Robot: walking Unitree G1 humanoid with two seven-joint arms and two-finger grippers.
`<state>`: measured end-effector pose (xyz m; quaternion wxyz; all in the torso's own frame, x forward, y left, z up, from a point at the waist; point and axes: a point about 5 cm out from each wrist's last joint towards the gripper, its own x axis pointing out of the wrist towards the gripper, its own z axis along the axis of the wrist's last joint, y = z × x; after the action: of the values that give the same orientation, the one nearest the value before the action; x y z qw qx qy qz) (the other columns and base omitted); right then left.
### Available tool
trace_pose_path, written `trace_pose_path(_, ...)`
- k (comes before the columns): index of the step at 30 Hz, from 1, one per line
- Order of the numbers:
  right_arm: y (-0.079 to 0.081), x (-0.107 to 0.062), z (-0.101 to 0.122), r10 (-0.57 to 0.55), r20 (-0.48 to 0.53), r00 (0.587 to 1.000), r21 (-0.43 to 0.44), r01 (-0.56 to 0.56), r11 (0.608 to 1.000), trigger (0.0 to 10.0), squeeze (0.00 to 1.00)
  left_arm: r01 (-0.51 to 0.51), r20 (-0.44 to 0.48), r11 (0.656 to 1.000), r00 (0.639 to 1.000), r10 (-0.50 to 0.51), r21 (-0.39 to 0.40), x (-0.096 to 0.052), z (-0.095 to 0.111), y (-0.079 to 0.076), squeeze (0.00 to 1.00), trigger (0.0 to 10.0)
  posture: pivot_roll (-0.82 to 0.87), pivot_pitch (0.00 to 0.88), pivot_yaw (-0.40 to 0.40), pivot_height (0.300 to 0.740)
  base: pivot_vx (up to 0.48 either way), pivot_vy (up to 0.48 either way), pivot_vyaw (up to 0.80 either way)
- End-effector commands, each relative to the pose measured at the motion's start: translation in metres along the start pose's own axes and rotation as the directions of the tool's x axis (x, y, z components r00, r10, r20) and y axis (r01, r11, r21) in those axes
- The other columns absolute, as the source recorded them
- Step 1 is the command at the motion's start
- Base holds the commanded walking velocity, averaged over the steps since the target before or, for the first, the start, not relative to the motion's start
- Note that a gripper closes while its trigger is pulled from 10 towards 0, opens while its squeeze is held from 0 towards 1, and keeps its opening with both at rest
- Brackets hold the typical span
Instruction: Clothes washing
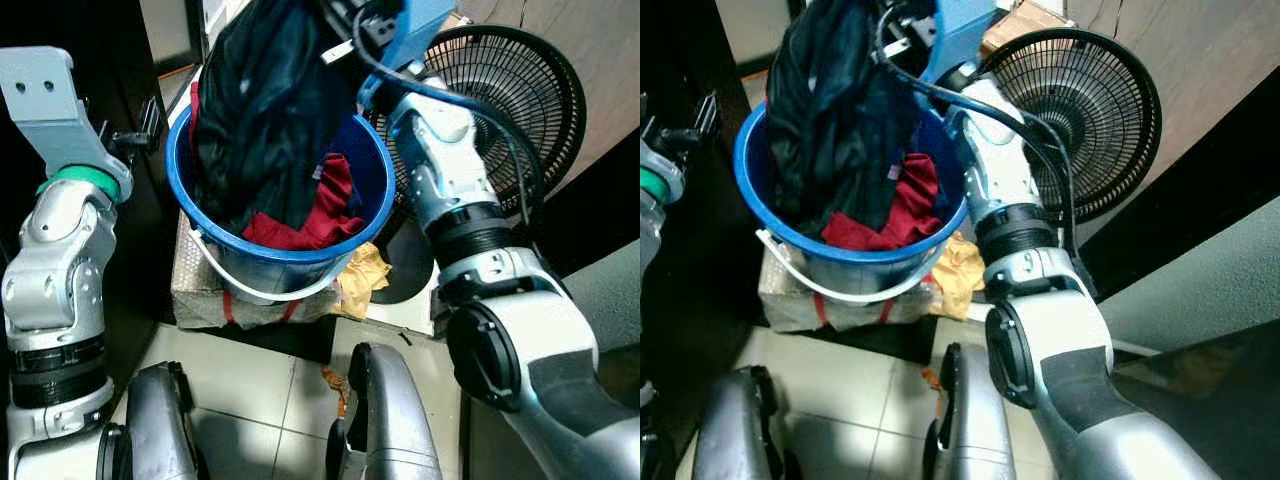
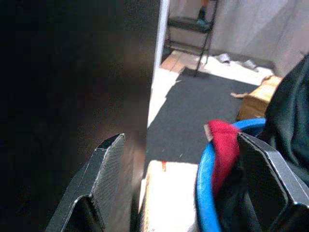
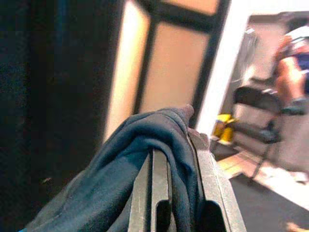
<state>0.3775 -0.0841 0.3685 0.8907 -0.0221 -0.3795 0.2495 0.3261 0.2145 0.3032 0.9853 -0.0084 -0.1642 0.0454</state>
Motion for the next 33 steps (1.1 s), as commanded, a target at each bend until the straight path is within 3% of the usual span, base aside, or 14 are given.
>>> trace_pose_path(1,-0.033,-0.017,0.027,-0.142,0.115,0.983,-0.060,0.150,0.987,10.0,0.00,0.047,0.002,0.999,0.999,-0.047,-0.018,0.003,-0.001,-0.011,0.00,10.0,0.07,0.070,-0.034,0.440,0.000,0.000,0.00)
trace_pose_path(2,-0.045,-0.030,0.032,-0.197,0.134,0.971,-0.085,0.209,0.974,10.0,0.00,0.075,0.004,0.997,0.997,-0.075,-0.028,0.006,0.000,-0.016,0.00,10.0,0.07,0.050,-0.006,0.440,0.000,0.000,0.00)
trace_pose_path(4,-0.045,-0.030,0.032,-0.197,0.134,0.971,-0.085,0.209,0.974,10.0,0.00,0.075,0.004,0.997,0.997,-0.075,-0.028,0.006,0.000,-0.016,0.00,10.0,0.07,0.050,-0.006,0.440,0.000,0.000,0.00)
trace_pose_path(7,-0.069,-0.067,0.035,-0.331,0.152,0.931,-0.130,0.351,0.927,10.0,0.00,0.150,0.034,0.987,0.988,-0.148,-0.052,0.010,0.008,-0.031,0.00,10.0,0.05,0.018,0.042,0.440,0.000,0.000,0.00)
trace_pose_path(12,-0.078,-0.085,0.035,-0.394,0.146,0.907,-0.153,0.414,0.897,10.0,0.00,0.192,0.072,0.980,0.980,-0.188,-0.055,0.012,0.017,-0.040,0.00,10.0,0.03,0.005,0.052,0.440,0.000,0.000,0.00)
trace_pose_path(14,-0.083,-0.098,0.027,-0.456,0.117,0.882,-0.160,0.469,0.868,10.0,0.00,0.216,0.099,0.975,0.972,-0.211,-0.042,0.016,0.020,-0.047,0.00,10.0,0.02,0.000,0.057,0.440,0.000,0.000,0.00)
trace_pose_path(18,-0.086,-0.101,0.020,-0.489,0.085,0.868,-0.158,0.496,0.854,10.0,0.00,0.221,0.103,0.975,0.971,-0.216,-0.039,0.016,0.019,-0.049,0.00,10.0,0.02,0.000,0.055,0.440,0.000,0.000,0.00)
trace_pose_path(20,-0.093,-0.108,0.009,-0.561,0.018,0.828,-0.139,0.557,0.819,10.0,0.00,0.224,0.105,0.974,0.970,-0.220,-0.026,0.016,0.018,-0.050,0.00,10.0,0.03,0.000,0.052,0.449,0.000,0.000,0.00)
trace_pose_path(25,-0.094,-0.113,0.000,-0.602,-0.040,0.798,-0.100,0.596,0.797,10.0,0.00,0.215,0.102,0.977,0.972,-0.213,-0.010,0.016,0.018,-0.046,0.00,10.0,0.04,0.000,0.050,0.459,0.000,0.000,0.00)
trace_pose_path(33,-0.091,-0.115,-0.002,-0.615,-0.059,0.786,-0.083,0.610,0.788,10.0,0.00,0.207,0.105,0.978,0.973,-0.206,-0.002,0.017,0.017,-0.043,0.00,10.0,0.04,0.000,0.048,0.488,0.000,0.000,0.00)
